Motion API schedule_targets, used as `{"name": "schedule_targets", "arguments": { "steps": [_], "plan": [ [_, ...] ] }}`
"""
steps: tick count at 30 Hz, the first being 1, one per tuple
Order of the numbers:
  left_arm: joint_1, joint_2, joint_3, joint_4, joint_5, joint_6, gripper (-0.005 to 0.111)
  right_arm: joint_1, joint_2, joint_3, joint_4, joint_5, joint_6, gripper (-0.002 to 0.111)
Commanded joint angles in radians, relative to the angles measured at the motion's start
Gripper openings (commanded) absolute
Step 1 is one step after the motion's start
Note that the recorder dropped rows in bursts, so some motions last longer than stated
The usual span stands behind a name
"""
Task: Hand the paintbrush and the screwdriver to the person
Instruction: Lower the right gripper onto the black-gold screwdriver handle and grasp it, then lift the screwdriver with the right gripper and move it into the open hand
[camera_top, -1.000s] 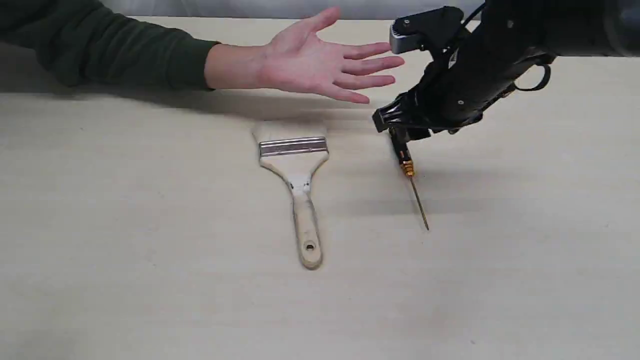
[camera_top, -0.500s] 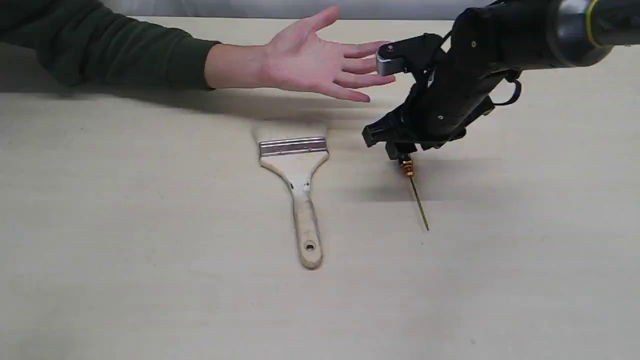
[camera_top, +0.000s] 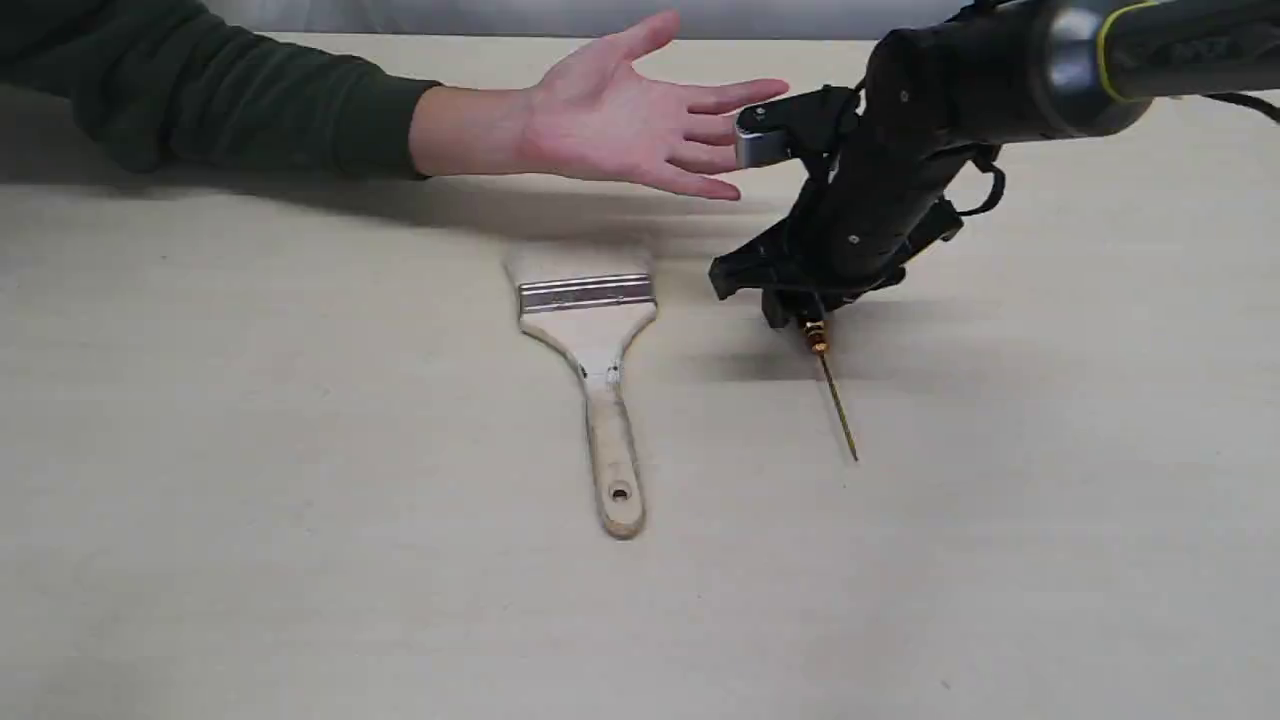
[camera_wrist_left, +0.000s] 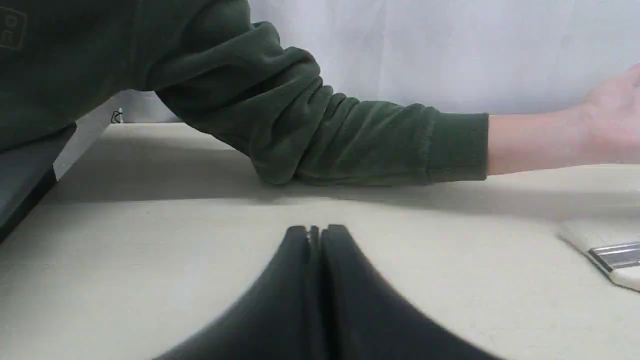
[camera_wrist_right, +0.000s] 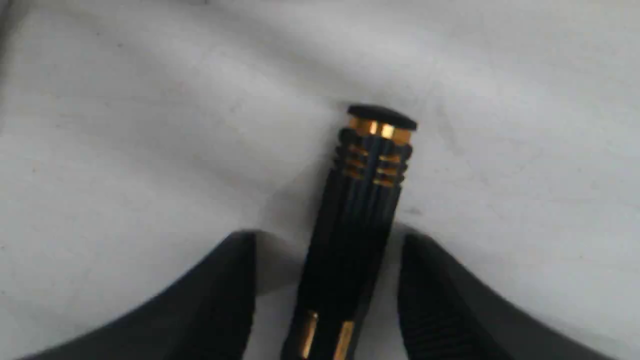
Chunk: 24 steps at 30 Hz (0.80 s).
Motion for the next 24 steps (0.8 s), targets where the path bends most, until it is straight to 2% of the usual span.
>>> {"name": "schedule_targets", "arguments": {
  "steps": [1, 10, 19, 24],
  "plan": [
    [-0.005, -0.002, 0.002, -0.005, -0.01, -0.002, 0.0, 0.001, 0.001, -0.005, -0.011, -0.002, 0.003, 0.035],
    [-0.005, -0.002, 0.002, -0.005, -0.01, -0.002, 0.0, 0.001, 0.001, -0.005, -0.014, 0.004, 0.003, 0.004],
    [-0.005, -0.002, 0.002, -0.005, -0.01, -0.002, 0.0, 0.001, -0.003, 0.004, -0.014, 0.068, -0.02, 0.004],
    [-0.005, -0.002, 0.002, -0.001, -0.012, -0.002, 0.0, 0.001, -0.065, 0.067, -0.014, -0.005, -0.02, 0.004]
  ]
}}
